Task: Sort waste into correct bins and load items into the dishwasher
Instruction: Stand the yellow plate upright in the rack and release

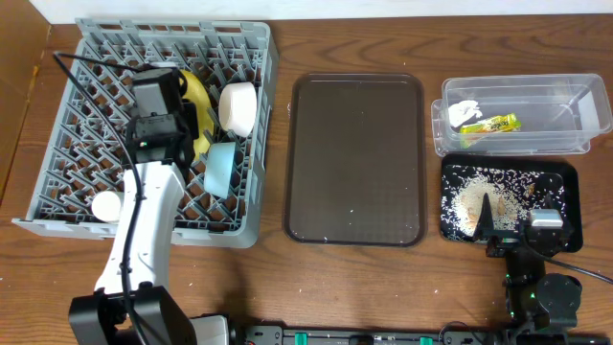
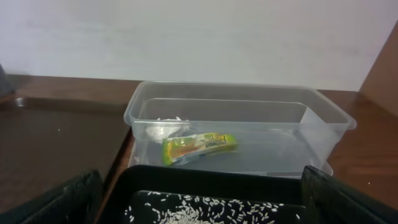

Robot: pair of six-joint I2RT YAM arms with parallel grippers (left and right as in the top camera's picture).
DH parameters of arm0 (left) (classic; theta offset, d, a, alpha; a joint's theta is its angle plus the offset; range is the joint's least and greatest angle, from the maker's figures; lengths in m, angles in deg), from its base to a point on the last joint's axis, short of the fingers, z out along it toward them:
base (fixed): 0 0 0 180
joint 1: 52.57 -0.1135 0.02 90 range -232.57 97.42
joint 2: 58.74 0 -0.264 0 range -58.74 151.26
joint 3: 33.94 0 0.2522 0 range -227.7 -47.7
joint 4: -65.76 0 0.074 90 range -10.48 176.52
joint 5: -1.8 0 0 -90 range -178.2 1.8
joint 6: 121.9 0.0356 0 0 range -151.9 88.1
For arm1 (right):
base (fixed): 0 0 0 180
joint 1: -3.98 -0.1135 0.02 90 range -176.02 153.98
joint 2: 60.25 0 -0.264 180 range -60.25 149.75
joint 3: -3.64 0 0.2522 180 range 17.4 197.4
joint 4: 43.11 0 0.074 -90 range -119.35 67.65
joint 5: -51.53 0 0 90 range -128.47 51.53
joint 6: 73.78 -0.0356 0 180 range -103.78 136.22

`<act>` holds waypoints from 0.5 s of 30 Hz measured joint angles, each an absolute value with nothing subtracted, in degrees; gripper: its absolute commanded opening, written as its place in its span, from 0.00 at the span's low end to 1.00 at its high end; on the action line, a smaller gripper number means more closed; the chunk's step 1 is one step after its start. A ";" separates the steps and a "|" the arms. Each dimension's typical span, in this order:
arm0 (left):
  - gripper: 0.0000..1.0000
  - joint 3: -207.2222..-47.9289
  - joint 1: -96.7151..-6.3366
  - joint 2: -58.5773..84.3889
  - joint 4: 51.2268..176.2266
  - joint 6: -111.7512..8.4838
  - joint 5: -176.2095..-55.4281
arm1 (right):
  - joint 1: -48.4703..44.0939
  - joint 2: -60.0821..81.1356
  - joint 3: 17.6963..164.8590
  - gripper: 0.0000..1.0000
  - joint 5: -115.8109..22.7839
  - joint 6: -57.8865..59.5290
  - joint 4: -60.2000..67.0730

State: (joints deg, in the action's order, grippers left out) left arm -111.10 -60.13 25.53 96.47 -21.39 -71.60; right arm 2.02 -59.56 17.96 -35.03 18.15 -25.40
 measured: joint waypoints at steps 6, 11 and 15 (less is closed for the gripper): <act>0.63 -111.07 -59.93 16.83 105.32 -29.66 -73.42 | 2.02 -59.56 17.96 0.99 -35.03 18.15 -25.38; 0.76 -111.10 -58.53 4.52 114.98 -34.57 -83.38 | 2.02 -59.56 17.96 0.99 -35.03 18.15 -25.38; 0.84 -111.14 -56.10 -2.69 122.41 -37.70 -92.37 | 2.04 -59.56 17.96 0.99 -35.03 18.15 -25.40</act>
State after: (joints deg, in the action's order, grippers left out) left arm -111.14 -56.10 -2.69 122.41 -37.70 -92.37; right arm 2.04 -59.56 17.96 -35.03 18.15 -25.40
